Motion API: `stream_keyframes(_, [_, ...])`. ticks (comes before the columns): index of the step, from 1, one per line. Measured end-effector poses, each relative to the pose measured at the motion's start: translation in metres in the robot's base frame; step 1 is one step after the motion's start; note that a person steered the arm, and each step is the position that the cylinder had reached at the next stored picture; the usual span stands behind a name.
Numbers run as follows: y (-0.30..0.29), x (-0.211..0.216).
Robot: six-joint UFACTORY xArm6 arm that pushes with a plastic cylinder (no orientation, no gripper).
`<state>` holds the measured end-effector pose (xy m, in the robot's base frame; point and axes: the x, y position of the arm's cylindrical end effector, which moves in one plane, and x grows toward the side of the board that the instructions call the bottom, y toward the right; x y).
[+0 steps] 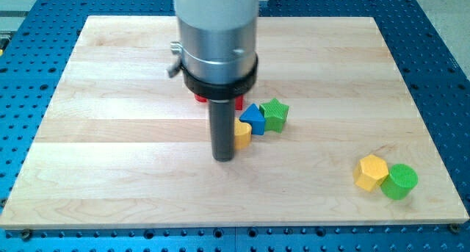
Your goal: Separate yellow heart from the blue triangle
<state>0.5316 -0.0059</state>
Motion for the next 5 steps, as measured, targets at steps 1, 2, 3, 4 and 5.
stream_keyframes(1, [-0.046, -0.014])
stream_keyframes(2, [-0.07, -0.049])
stream_keyframes(3, [-0.026, -0.058])
stream_keyframes(4, [0.01, -0.04])
stream_keyframes(5, [0.023, 0.0])
